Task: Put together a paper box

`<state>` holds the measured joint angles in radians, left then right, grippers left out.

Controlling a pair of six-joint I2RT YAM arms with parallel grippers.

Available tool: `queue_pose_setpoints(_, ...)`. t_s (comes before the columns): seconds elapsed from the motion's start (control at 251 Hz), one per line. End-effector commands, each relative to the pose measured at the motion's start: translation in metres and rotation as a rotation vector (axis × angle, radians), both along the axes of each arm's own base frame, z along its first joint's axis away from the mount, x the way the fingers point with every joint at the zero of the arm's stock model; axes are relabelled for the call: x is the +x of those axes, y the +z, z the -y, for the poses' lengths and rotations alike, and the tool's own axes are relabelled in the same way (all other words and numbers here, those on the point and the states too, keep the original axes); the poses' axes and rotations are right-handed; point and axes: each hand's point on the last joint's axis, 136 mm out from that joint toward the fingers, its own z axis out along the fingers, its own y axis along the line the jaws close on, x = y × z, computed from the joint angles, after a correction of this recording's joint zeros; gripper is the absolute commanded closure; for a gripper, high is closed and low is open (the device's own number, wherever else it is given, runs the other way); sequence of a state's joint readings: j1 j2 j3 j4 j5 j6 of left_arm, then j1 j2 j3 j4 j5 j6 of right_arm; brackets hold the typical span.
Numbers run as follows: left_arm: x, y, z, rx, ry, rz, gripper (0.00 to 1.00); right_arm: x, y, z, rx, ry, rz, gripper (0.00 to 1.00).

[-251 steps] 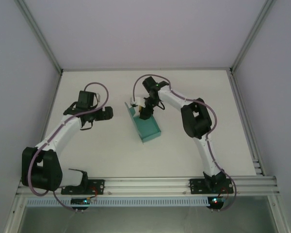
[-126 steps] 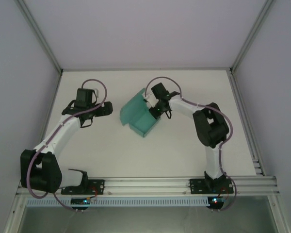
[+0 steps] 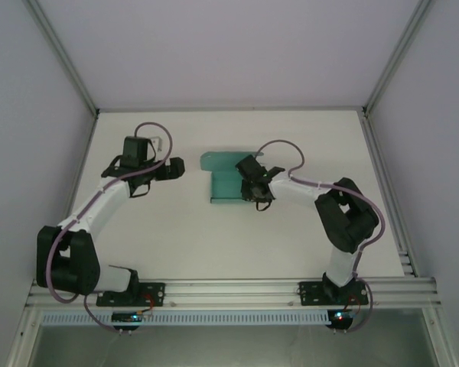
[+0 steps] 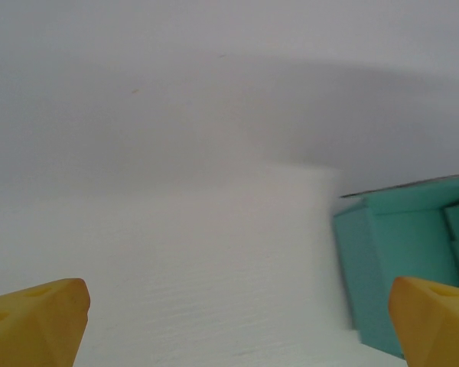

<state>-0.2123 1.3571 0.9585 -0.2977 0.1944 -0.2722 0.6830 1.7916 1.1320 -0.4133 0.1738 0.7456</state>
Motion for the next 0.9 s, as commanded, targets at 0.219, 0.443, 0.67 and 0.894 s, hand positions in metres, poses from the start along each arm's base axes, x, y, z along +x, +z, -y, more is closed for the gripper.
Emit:
queue_pose_setpoints(0.219,0.008,0.051,0.076,-0.036,-0.398,0.215,0.0,-0.002,0.064,0.029,-0.082,0.023,0.131,0.28)
queue_pose_setpoints(0.443,0.008,0.03,0.113,0.11,-0.613,0.204,0.01,0.019,0.107,0.025,-0.121,0.308,0.325,0.15)
queue_pose_setpoints(0.67,0.018,0.009,0.128,0.245,-0.757,0.13,0.17,0.058,0.115,0.018,-0.122,0.474,0.294,0.2)
queue_pose_setpoints(0.894,0.026,-0.02,0.129,0.358,-0.808,0.031,0.38,0.08,0.106,0.015,-0.051,0.534,0.243,0.31)
